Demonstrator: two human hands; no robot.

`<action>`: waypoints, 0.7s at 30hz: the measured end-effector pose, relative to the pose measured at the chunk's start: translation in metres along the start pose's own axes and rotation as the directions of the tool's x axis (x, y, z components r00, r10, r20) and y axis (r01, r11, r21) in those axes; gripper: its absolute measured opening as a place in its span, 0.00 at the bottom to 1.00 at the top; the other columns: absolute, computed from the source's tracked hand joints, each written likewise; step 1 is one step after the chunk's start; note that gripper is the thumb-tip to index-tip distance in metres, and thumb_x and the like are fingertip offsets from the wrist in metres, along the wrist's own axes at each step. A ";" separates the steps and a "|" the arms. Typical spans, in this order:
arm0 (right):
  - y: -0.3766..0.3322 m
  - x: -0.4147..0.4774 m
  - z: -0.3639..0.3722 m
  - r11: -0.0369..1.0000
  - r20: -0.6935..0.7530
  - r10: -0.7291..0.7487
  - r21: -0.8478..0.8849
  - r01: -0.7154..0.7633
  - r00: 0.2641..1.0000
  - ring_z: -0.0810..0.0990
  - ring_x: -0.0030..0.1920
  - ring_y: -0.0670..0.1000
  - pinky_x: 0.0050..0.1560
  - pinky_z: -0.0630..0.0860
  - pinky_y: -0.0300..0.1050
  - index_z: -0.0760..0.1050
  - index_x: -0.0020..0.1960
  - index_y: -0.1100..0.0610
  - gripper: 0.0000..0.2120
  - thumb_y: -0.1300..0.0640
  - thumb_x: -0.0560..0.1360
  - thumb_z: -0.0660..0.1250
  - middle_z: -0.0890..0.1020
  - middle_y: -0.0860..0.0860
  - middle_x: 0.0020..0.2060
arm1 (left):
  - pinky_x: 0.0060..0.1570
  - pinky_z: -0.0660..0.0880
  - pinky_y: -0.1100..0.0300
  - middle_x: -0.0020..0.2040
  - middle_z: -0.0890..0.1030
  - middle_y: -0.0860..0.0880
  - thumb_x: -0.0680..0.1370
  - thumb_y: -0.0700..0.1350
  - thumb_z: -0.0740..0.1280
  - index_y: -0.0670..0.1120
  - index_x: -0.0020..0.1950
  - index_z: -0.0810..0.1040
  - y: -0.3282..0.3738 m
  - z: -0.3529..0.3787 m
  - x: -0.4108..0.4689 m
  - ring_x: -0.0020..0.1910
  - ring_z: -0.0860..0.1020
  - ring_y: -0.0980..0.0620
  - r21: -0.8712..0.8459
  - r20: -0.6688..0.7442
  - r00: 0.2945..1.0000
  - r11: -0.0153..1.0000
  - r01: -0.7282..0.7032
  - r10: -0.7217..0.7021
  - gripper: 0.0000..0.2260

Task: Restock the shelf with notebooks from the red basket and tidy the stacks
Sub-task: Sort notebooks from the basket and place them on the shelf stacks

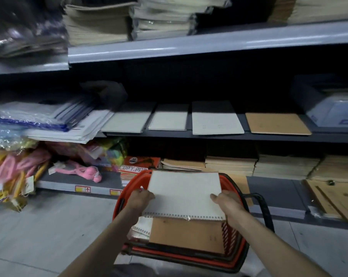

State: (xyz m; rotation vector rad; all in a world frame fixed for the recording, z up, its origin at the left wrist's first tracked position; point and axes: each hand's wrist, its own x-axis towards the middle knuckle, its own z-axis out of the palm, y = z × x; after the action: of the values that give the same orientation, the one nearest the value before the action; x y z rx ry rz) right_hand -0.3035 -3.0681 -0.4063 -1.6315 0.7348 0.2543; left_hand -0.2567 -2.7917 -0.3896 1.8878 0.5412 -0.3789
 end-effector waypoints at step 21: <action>-0.176 -0.055 0.140 0.596 0.378 -0.225 0.783 -0.180 0.898 0.85 0.58 0.65 0.49 0.86 0.56 0.75 0.67 0.66 0.24 0.77 0.72 0.67 0.85 0.65 0.57 | 0.42 0.82 0.54 0.49 0.86 0.39 0.80 0.38 0.68 0.39 0.61 0.80 0.132 -0.088 -0.035 0.42 0.83 0.44 -0.441 0.324 0.894 0.886 -0.146 0.309 0.10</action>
State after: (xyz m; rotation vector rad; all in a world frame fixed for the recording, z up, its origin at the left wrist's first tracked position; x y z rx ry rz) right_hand -0.2088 -2.9128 -0.2638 -0.6444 0.3636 0.2127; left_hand -0.2152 -2.7574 -0.2359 1.4018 0.1062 -0.4290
